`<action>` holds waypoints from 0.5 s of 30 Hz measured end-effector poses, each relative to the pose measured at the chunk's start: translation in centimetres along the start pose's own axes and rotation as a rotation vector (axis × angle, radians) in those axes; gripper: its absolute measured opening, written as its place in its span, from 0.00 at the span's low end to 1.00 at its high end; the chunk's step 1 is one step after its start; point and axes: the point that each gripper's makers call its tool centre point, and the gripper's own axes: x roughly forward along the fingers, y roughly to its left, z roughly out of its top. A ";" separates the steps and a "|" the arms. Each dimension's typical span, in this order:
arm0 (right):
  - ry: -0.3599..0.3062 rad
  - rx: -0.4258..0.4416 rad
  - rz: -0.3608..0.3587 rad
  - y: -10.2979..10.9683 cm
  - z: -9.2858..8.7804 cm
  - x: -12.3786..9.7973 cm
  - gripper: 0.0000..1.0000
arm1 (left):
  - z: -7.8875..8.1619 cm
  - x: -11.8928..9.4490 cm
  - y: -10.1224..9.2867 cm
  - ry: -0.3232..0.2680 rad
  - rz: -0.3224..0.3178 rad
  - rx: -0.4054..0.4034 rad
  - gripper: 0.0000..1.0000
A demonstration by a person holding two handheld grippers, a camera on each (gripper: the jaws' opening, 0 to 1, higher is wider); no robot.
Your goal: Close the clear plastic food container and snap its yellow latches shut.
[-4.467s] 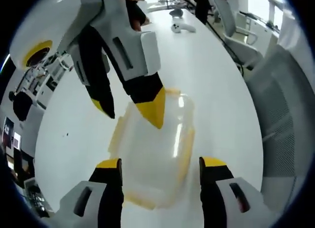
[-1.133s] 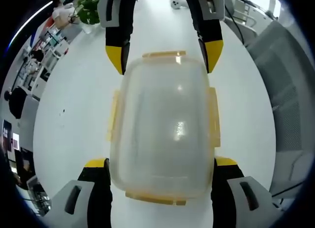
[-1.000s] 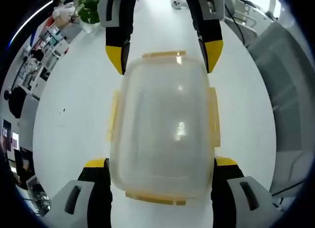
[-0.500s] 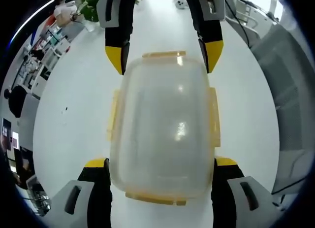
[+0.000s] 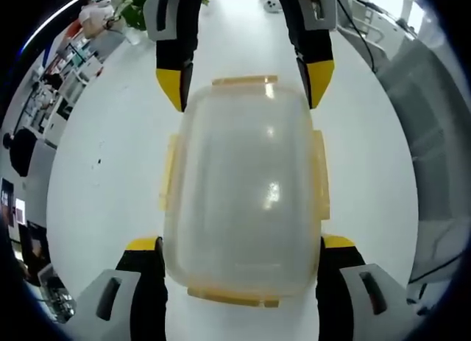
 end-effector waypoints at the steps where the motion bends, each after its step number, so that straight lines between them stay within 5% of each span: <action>1: 0.000 -0.002 0.002 0.0 0.0 0.0 0.66 | 0.0 0.0 0.1 0.002 -0.003 0.002 0.82; 15: 0.004 -0.009 -0.001 -1.0 0.2 0.1 0.67 | -0.1 0.2 1.0 0.002 -0.009 0.007 0.83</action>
